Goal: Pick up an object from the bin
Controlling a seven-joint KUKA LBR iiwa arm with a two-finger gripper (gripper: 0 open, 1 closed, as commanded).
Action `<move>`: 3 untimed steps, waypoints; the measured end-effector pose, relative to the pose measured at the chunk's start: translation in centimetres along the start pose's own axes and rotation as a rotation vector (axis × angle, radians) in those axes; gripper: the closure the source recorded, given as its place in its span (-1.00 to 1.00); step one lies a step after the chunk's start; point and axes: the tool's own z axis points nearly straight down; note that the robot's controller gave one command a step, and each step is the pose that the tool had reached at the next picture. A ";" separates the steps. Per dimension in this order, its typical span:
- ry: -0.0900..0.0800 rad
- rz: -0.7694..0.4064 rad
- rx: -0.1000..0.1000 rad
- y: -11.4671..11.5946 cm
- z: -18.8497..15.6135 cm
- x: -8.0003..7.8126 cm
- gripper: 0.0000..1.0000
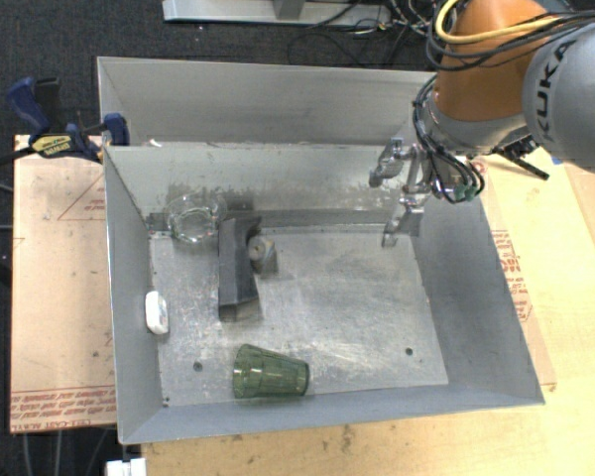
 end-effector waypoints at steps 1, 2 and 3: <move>0.000 0.000 0.000 0.0 0.0 0.0 -1.00; 0.001 -0.045 -0.001 4.2 8.2 3.3 1.00; 0.001 -0.045 -0.001 4.2 8.2 3.3 1.00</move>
Offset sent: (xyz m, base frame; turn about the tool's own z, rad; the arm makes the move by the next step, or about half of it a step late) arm -0.0334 0.0412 -0.0818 -0.0434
